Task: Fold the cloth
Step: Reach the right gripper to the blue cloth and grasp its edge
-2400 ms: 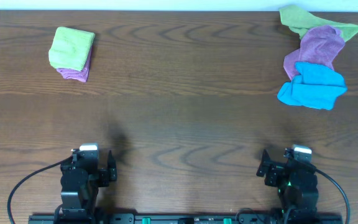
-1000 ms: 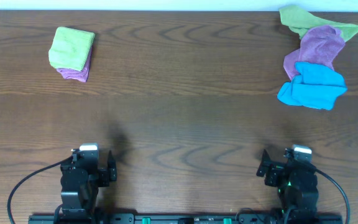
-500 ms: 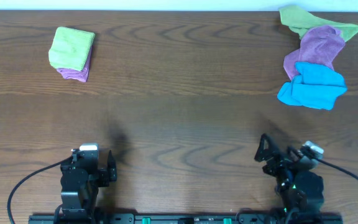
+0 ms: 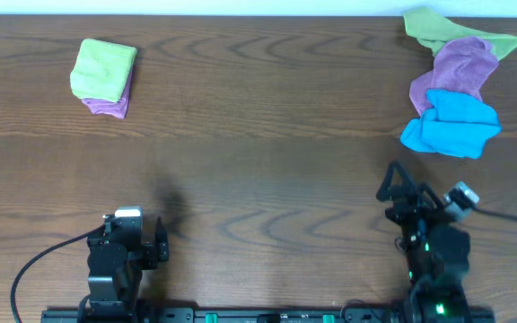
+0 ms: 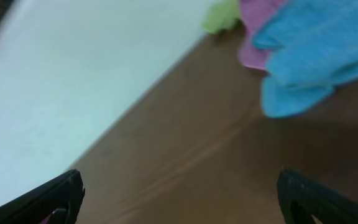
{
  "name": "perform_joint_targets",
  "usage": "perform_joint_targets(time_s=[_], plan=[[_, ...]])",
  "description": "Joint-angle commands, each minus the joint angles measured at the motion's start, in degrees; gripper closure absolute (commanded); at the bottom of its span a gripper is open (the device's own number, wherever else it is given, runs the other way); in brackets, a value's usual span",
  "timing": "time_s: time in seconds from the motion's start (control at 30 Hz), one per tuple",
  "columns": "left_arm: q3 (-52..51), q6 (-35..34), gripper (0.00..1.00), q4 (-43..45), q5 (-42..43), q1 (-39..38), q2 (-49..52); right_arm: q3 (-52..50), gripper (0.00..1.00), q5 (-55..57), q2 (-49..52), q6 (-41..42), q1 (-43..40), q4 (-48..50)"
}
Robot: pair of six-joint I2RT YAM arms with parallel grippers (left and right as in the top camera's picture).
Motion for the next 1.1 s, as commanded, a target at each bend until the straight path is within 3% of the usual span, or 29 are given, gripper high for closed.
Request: perform_joint_targets(time_s=[0.0,0.17,0.4,0.7,1.07], plan=[[-0.4,0.2,0.05,-0.3,-1.4,0.0,-0.4,2.5,0.01,-1.0,10.4,-2.0,-2.2,3.7],[-0.4,0.2,0.05,-0.3,-1.4,0.0,-0.4,11.6,0.01,-5.3,27.7,-6.0,-6.7,5.2],[-0.4,0.2,0.05,-0.3,-1.4,0.0,-0.4,23.5,0.01,-11.0,44.0,-6.1,-15.4,3.1],[-0.4,0.2,0.05,-0.3,-1.4,0.0,-0.4,30.7,0.01,-18.6,58.1,-6.3,-25.7,2.9],[-0.4,0.2,0.05,-0.3,-1.4,0.0,-0.4,31.2,0.01,-18.4,68.8,-6.3,-27.2,10.5]])
